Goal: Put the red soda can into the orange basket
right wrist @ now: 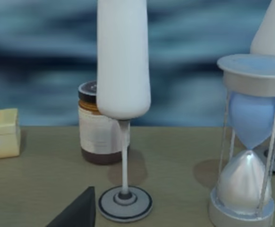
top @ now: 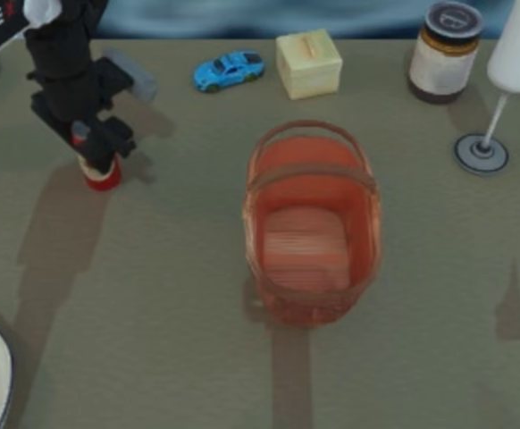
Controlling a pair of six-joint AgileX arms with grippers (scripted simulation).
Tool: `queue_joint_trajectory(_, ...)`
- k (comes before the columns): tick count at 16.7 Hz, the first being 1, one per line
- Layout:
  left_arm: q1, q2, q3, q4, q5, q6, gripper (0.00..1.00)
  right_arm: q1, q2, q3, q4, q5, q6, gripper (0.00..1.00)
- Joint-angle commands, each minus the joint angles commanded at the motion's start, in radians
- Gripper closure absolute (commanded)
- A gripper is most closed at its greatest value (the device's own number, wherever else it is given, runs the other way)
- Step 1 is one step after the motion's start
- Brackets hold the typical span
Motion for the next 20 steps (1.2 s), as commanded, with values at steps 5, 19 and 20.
queue_joint_trajectory(5, -0.016, -0.019, -0.086, 0.158, 0.114, -0.056, 1.0, 0.0, 0.0, 0.0, 0.0, 0.0, 0.0, 0.0)
queue_joint_trajectory(19, -0.12, -0.306, -0.641, 1.52, 0.955, -0.465, 1.0, 0.0, 0.0, 0.0, 0.0, 0.0, 0.0, 0.0)
queue_joint_trajectory(20, -0.127, -0.331, -0.681, 1.608, 1.012, -0.493, 1.0, 0.0, 0.0, 0.0, 0.0, 0.0, 0.0, 0.0)
